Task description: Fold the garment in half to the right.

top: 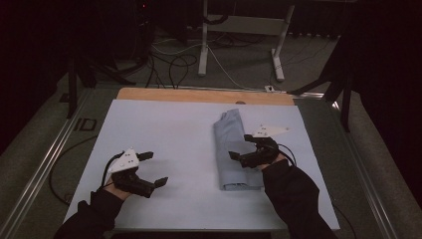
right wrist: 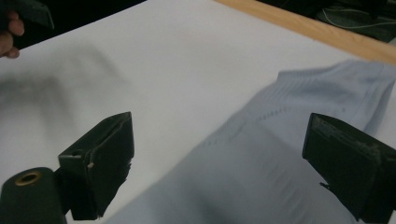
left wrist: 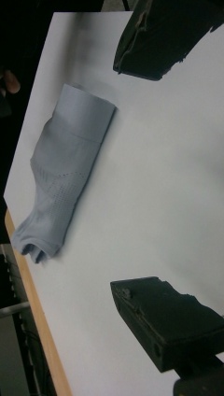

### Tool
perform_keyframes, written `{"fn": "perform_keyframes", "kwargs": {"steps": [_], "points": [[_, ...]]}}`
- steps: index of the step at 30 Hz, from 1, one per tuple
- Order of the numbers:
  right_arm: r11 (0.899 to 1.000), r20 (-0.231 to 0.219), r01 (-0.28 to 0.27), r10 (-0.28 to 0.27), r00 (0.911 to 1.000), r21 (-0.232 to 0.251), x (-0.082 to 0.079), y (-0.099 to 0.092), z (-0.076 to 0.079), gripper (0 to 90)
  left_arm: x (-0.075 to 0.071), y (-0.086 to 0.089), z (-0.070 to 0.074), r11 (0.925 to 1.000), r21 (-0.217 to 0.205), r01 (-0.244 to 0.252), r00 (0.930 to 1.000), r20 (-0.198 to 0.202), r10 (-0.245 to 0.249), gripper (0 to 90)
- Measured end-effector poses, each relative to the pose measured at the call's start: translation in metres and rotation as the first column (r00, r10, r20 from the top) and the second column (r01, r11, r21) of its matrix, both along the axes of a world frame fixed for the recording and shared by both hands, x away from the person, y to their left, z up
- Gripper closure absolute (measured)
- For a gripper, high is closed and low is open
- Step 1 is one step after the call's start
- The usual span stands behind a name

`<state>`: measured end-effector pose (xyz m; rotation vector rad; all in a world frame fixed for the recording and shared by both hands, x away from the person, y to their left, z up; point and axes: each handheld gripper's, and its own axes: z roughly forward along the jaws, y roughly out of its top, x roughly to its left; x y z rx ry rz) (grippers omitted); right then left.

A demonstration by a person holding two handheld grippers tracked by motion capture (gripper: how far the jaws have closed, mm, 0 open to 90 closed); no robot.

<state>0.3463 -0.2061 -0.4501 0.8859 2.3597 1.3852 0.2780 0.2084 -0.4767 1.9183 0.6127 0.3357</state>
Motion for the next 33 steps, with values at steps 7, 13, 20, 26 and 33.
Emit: {"fn": "perform_keyframes", "kwargs": {"steps": [7,13,20,26,33], "points": [[0.999,0.009,0.037,-0.038,0.9992,0.021,-0.021,-0.024,-0.016,9.1,-0.004,0.011,-0.007,0.9998,0.002,-0.018,0.9998,-0.011,0.018,0.2],[0.997,-0.001,0.068,-0.068,0.9977,0.028,-0.031,-0.044,-0.031,9.1,-0.007,0.02,-0.014,0.9993,-0.002,-0.038,0.9991,-0.02,0.038,0.2],[0.995,0.007,0.101,-0.101,0.9948,0.008,-0.044,-0.063,-0.046,9.2,-0.01,0.028,-0.024,0.9981,0.013,-0.06,0.9975,-0.035,0.061,0.2],[0.993,0.004,0.12,-0.12,0.9927,-0.004,-0.054,-0.072,-0.057,9.2,-0.014,0.033,-0.028,0.9976,0.029,-0.063,0.9967,-0.049,0.064,0.0],[0.989,0.009,0.148,-0.148,0.9889,-0.008,-0.063,-0.079,-0.067,9.2,-0.019,0.046,-0.035,0.9957,0.03,-0.087,0.994,-0.064,0.089,0.0]]}}
